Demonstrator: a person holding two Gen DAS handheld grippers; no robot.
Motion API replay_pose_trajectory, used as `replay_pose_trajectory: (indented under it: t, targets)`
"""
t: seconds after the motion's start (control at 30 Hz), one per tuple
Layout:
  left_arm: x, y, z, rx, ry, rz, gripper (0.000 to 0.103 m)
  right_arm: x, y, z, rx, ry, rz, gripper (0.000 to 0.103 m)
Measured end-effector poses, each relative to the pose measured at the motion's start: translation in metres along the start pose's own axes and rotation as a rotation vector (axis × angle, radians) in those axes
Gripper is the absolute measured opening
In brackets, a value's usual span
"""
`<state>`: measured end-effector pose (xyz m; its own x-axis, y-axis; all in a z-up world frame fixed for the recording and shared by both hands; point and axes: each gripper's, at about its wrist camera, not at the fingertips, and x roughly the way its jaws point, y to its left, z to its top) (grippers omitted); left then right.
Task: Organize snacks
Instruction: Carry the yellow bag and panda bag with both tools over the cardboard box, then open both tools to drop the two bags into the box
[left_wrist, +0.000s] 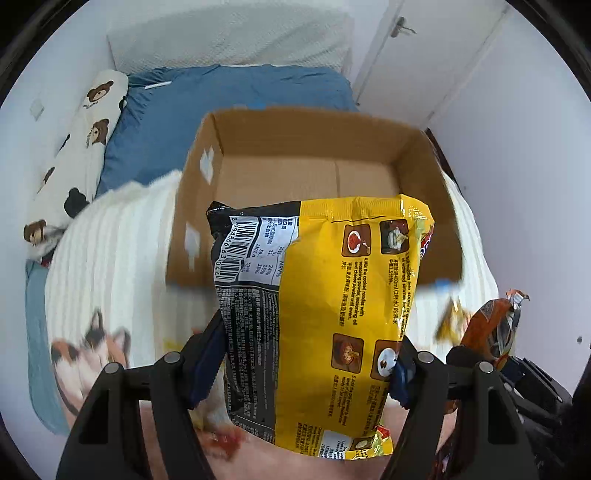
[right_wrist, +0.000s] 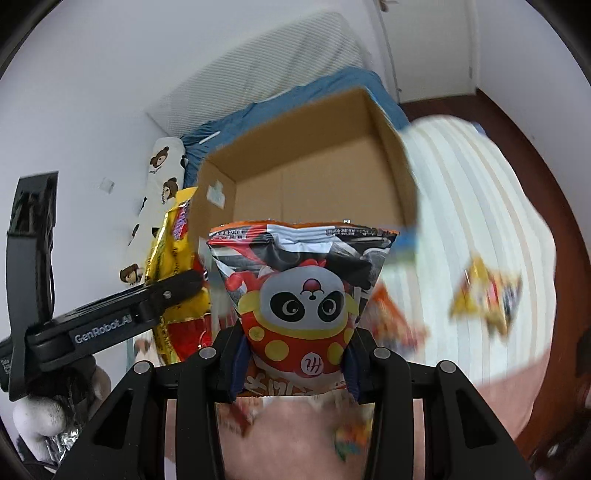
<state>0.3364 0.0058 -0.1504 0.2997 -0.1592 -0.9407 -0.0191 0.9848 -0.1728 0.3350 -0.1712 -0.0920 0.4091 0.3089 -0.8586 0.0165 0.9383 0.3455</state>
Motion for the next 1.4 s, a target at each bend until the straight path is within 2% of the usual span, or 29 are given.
replay_pose_trajectory:
  t: [0.13, 0.23, 0.33, 0.5, 0.7, 0.8, 0.87, 0.9, 0.93, 1.2, 1.4]
  targets:
    - [0.041, 0.013, 0.06, -0.038, 0.055, 0.01, 0.072, 0.044, 0.011, 0.06, -0.024, 0.031, -0.026, 0.044]
    - [0.078, 0.021, 0.093, -0.06, 0.11, -0.005, 0.072, 0.087, 0.012, 0.102, -0.027, 0.087, -0.047, 0.044]
    - [0.114, 0.024, 0.118, -0.073, 0.163, -0.02, 0.072, 0.128, 0.011, 0.133, -0.038, 0.145, -0.078, 0.044]
    - [0.16, 0.025, 0.146, -0.084, 0.225, -0.031, 0.072, 0.185, 0.001, 0.166, -0.042, 0.231, -0.11, 0.044]
    - [0.191, 0.019, 0.164, -0.077, 0.27, -0.05, 0.072, 0.228, -0.009, 0.182, -0.072, 0.277, -0.155, 0.044]
    - [0.202, 0.016, 0.169, -0.068, 0.304, -0.035, 0.072, 0.246, -0.016, 0.19, -0.064, 0.292, -0.157, 0.046]
    - [0.207, 0.014, 0.171, -0.056, 0.312, -0.029, 0.074, 0.257, -0.018, 0.195, -0.066, 0.317, -0.162, 0.06]
    - [0.208, 0.014, 0.172, -0.05, 0.31, -0.024, 0.081, 0.262, -0.019, 0.196, -0.065, 0.327, -0.169, 0.082]
    - [0.208, 0.013, 0.172, -0.042, 0.3, -0.017, 0.09, 0.265, -0.02, 0.199, -0.068, 0.335, -0.182, 0.095]
    - [0.19, 0.012, 0.173, -0.042, 0.258, -0.021, 0.092, 0.269, -0.033, 0.203, -0.06, 0.342, -0.193, 0.095]
    - [0.163, 0.006, 0.156, -0.023, 0.203, 0.006, 0.092, 0.24, -0.036, 0.18, -0.029, 0.302, -0.167, 0.096]
